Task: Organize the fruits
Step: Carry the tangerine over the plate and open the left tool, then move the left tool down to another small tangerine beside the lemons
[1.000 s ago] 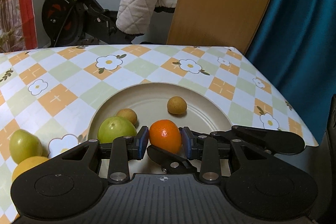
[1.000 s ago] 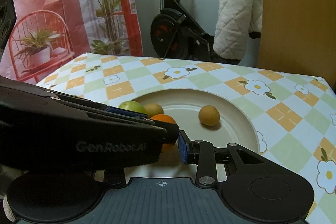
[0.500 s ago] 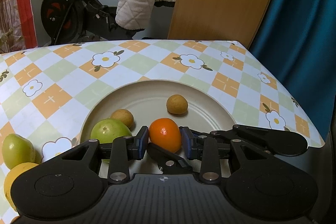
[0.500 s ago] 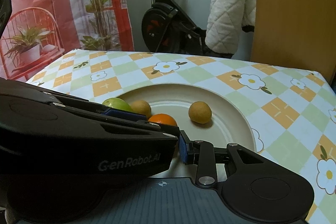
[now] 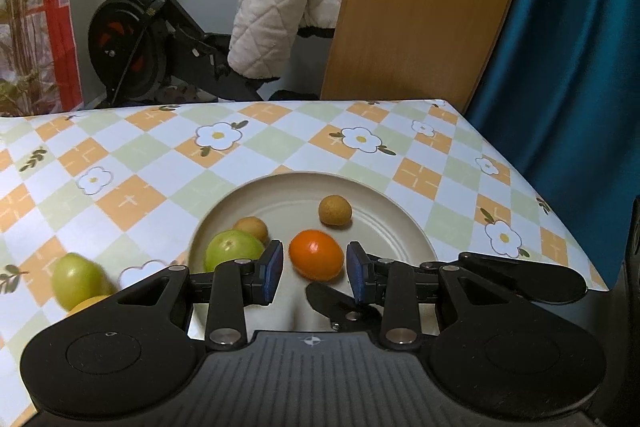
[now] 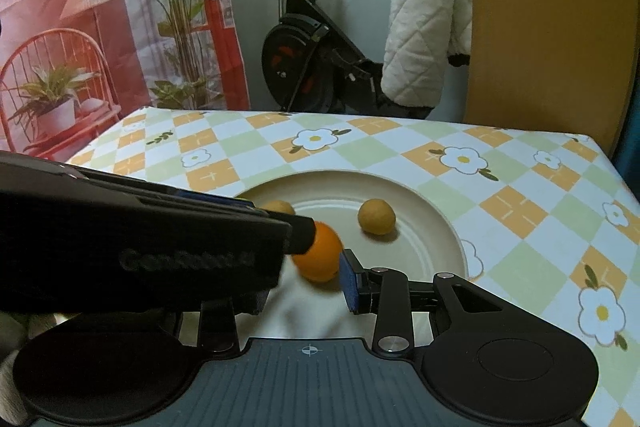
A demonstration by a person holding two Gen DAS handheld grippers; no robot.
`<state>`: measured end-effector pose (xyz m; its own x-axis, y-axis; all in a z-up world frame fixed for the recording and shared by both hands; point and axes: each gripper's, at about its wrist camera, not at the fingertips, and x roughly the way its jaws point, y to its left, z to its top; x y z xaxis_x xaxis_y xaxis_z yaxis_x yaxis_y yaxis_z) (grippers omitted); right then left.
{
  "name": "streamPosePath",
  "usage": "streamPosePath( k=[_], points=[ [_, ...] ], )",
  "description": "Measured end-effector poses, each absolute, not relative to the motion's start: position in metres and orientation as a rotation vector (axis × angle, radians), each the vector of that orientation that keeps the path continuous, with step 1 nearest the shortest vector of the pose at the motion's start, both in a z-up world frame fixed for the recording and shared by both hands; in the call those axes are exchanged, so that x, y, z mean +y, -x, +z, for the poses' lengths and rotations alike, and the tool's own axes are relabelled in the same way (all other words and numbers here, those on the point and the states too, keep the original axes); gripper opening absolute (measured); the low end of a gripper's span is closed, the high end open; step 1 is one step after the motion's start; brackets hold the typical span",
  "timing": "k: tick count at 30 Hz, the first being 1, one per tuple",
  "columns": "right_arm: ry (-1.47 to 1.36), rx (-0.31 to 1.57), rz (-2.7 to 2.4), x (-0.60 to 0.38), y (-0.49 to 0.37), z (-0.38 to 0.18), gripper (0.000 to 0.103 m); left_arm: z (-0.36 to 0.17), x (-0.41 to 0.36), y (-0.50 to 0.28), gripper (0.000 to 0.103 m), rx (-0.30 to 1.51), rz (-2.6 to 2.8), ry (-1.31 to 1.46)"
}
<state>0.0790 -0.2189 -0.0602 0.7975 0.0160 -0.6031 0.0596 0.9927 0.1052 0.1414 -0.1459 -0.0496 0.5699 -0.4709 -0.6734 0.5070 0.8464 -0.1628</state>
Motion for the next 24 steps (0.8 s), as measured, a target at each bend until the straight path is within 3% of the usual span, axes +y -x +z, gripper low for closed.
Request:
streamPosePath(
  k=[24],
  points=[
    [-0.114,0.606,0.092,-0.167,-0.025,-0.04,0.033,-0.037,-0.059,-0.081,0.037,0.736,-0.452,-0.007]
  ],
)
